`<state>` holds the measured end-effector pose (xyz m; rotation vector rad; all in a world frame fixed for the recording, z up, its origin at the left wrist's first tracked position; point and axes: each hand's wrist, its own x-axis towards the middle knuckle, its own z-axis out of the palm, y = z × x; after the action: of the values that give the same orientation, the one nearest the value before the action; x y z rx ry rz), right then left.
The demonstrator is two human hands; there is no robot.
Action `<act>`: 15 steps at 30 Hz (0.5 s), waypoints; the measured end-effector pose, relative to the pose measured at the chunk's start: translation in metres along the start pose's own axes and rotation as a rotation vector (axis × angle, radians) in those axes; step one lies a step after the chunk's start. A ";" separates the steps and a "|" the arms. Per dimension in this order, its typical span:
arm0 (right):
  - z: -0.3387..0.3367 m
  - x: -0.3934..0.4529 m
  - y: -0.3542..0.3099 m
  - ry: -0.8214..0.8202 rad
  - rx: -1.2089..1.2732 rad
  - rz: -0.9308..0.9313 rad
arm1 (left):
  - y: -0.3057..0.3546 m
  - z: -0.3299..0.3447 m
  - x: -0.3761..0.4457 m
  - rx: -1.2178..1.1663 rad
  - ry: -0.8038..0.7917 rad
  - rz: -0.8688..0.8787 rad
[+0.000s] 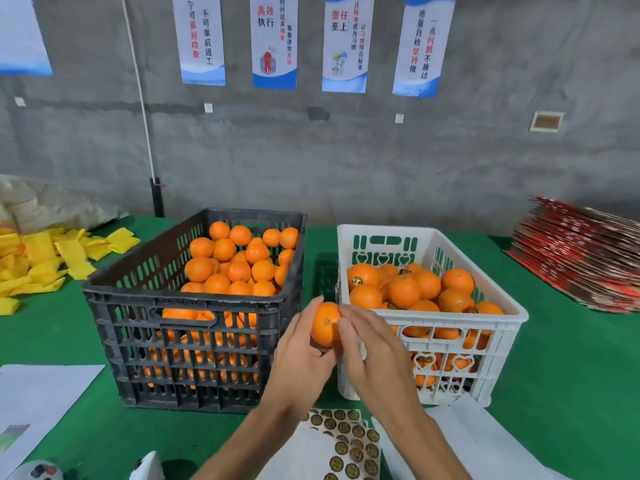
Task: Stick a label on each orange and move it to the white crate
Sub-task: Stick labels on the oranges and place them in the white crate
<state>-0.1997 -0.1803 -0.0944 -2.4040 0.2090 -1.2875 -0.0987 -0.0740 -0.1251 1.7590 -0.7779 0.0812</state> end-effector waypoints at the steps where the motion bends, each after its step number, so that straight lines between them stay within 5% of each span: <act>1: -0.005 0.011 -0.004 0.008 -0.020 0.011 | 0.011 0.000 0.012 0.052 0.017 0.064; 5: -0.021 0.071 0.001 0.092 -0.160 0.180 | 0.060 0.014 0.069 0.203 0.007 0.349; 11: -0.042 0.142 0.042 -0.012 -0.448 0.351 | 0.111 0.042 0.144 0.362 -0.176 0.372; 15: -0.018 0.148 0.042 -0.059 -0.177 0.199 | 0.090 0.013 0.172 0.491 -0.108 0.300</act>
<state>-0.1293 -0.2698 0.0099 -2.4886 0.5507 -1.1489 -0.0178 -0.1759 0.0196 2.1032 -1.1704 0.4103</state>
